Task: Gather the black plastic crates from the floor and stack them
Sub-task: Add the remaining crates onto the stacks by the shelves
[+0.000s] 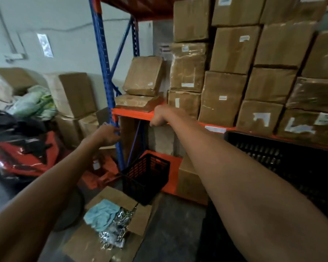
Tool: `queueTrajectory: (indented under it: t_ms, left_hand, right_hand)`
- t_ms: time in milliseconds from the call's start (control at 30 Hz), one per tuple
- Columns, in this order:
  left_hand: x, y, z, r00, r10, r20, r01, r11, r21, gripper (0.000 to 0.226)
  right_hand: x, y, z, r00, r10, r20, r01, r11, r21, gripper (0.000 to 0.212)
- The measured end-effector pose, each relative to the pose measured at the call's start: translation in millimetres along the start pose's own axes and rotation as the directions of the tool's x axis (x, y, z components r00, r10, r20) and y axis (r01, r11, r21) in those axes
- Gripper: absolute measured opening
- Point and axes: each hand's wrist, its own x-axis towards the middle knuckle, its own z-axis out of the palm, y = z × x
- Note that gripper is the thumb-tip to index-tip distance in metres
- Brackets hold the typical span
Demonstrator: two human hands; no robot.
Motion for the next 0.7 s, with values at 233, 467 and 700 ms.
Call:
queueTrajectory:
  t_ms: [233, 467, 700]
  left_hand:
    - [74.1, -144.5, 68.2, 0.977, -0.169, 0.127, 0.189, 0.967, -0.173, 0.034]
    - [132.5, -227.1, 191.3, 0.903, -0.246, 0.352, 0.362, 0.877, -0.317, 0.05]
    - [210.4, -246.2, 300.6, 0.8, -0.293, 0.524, 0.51, 0.792, -0.337, 0.052]
  right_hand:
    - [108.2, -91.4, 94.0, 0.985, 0.056, 0.162, -0.06, 0.998, 0.02, 0.05]
    - [203.3, -89.7, 254.8, 0.914, 0.164, 0.372, -0.162, 0.986, -0.036, 0.052]
    - [299.1, -32.8, 380.0, 0.846, 0.193, 0.498, -0.21, 0.978, -0.022, 0.056]
